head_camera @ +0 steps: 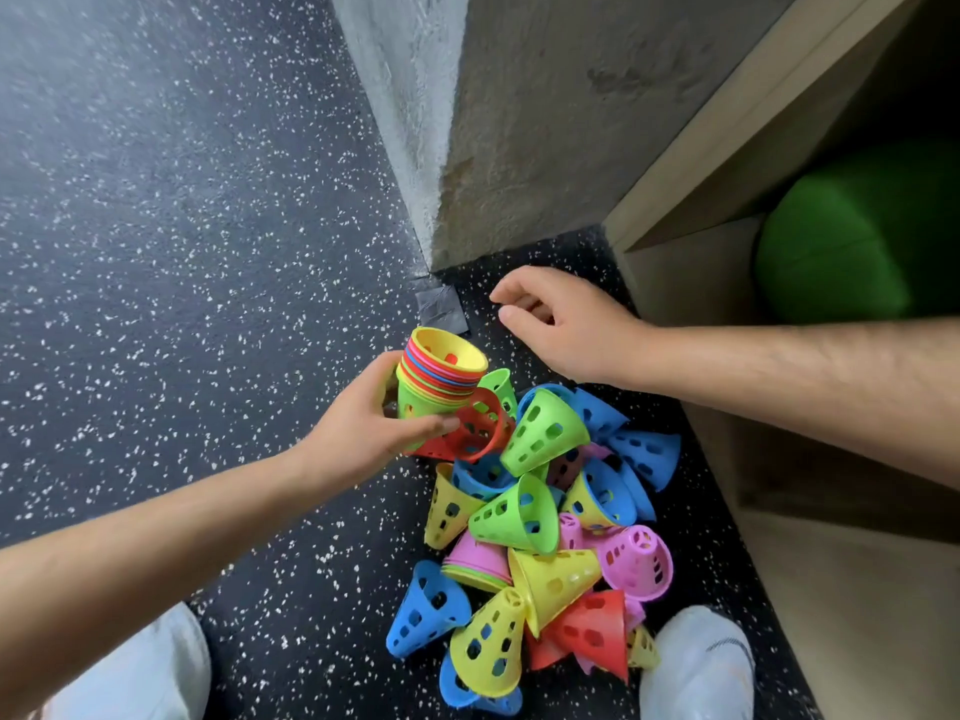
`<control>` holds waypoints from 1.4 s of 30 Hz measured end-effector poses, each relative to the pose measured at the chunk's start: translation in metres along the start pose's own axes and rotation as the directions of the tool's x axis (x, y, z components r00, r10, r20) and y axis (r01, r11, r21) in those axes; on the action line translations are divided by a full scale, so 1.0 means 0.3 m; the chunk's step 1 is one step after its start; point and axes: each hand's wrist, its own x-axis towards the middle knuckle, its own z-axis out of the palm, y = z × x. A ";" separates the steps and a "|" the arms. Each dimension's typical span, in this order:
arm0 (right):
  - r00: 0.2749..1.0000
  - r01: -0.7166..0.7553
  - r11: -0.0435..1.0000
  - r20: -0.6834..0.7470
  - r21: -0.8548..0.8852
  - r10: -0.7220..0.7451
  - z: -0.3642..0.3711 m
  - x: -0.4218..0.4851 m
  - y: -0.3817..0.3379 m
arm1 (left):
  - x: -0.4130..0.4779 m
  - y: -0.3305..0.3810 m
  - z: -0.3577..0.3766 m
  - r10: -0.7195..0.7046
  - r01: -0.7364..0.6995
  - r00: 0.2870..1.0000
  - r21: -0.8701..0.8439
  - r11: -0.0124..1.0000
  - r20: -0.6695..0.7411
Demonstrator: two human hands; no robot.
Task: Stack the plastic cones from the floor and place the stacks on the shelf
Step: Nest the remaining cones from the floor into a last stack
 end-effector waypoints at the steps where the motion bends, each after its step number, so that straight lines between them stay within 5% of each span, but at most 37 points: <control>1: 0.999 0.000 0.996 -0.033 -0.094 -0.003 -0.008 0.019 0.031 | 0.008 0.008 -0.002 0.004 -0.004 1.000 0.010 1.000 0.007; 8: 0.966 -0.184 0.881 0.085 -0.436 0.244 -0.041 0.087 0.130 | 0.059 0.039 -0.010 0.002 -0.004 0.999 0.044 0.999 0.049; 17: 0.965 -0.107 0.838 0.147 -0.535 0.217 -0.012 0.102 0.117 | 0.069 0.049 0.004 0.004 -0.006 0.999 0.060 0.998 0.036; 29: 0.972 -0.042 0.998 -0.228 0.037 0.050 -0.181 0.003 -0.072 | 0.014 0.193 -0.024 0.036 -0.027 0.999 0.264 0.964 -0.027; 37: 0.984 0.077 0.964 0.137 0.256 -0.115 -0.204 -0.126 -0.155 | -0.051 0.449 -0.035 0.028 -0.041 0.999 0.426 0.904 0.036; 42: 0.963 0.144 0.957 0.188 0.253 -0.194 -0.240 -0.122 -0.196 | -0.096 0.544 0.004 0.034 -0.020 0.999 0.465 0.885 -0.021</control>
